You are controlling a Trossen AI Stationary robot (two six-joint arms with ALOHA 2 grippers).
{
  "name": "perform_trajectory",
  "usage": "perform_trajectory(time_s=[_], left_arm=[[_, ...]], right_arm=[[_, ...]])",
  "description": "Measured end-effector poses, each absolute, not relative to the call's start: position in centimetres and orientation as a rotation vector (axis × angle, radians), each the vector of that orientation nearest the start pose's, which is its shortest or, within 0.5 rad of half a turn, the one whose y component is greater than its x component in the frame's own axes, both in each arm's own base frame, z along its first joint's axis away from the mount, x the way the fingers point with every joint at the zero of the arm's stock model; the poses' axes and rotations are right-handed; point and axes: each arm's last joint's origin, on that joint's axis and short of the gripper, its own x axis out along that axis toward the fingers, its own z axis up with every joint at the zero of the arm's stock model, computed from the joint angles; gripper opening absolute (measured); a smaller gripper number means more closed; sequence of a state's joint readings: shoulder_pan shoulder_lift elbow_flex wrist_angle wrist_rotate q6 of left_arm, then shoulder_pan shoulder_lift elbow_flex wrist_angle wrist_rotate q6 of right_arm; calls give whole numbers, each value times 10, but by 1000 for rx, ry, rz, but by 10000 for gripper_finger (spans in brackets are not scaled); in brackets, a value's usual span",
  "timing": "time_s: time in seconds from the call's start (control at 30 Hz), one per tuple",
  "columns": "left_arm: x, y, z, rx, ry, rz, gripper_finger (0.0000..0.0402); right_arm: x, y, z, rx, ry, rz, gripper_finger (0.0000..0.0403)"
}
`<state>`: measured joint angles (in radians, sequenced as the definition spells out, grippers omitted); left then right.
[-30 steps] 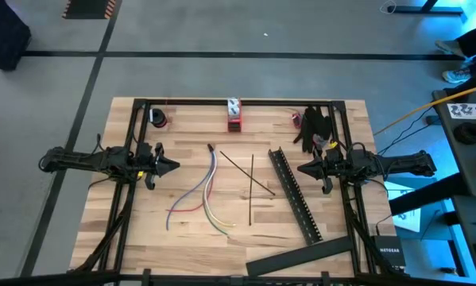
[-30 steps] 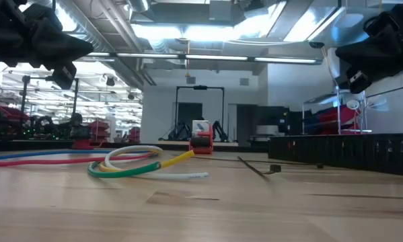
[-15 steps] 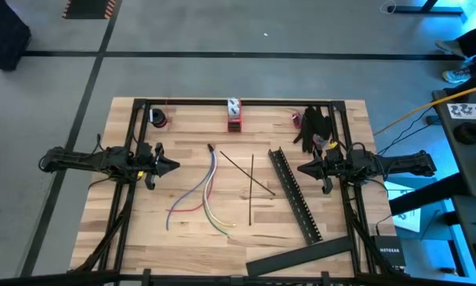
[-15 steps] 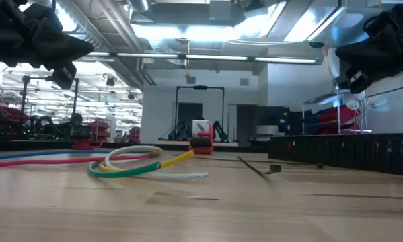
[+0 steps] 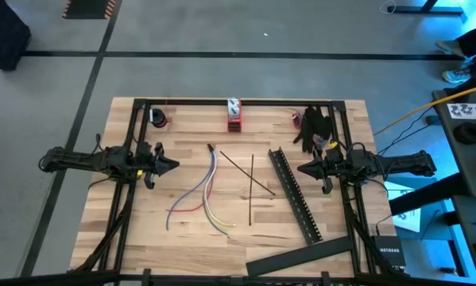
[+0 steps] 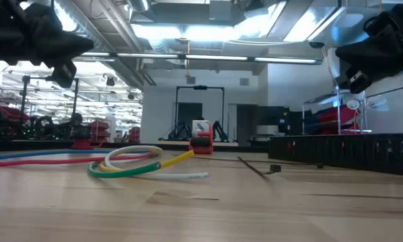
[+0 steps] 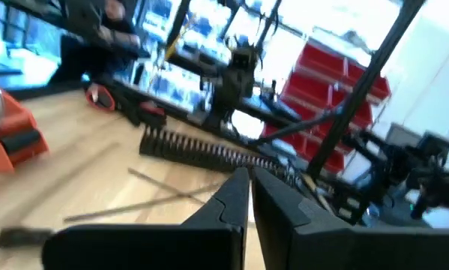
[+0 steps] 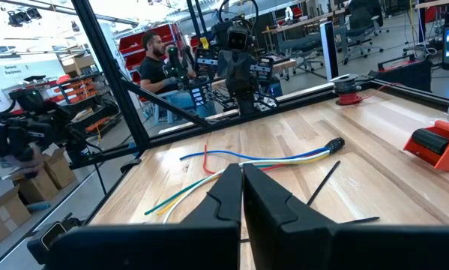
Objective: Ziptie cables
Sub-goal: Wrap the black zip tie on the cable
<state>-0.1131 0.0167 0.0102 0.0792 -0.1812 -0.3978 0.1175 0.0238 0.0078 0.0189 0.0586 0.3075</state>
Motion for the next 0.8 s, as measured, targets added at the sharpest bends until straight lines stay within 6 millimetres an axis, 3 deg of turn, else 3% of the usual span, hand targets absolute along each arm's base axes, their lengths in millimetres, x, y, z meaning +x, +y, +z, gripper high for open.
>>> perform_trajectory(time_s=[0.2,0.47,0.57,0.7,0.8], left_arm=[[94,-3,192,-513,-292,83,13],[85,4,209,-532,-528,266,13],[84,6,210,-532,-551,309,13],[84,9,212,-541,-566,345,13],[85,10,217,-527,-559,367,6]], right_arm=[[98,10,166,308,6,58,7],[98,9,167,326,-7,23,7],[98,8,172,499,-67,10,7],[96,1,183,824,-266,-164,7],[93,-3,188,917,-384,-272,7]])
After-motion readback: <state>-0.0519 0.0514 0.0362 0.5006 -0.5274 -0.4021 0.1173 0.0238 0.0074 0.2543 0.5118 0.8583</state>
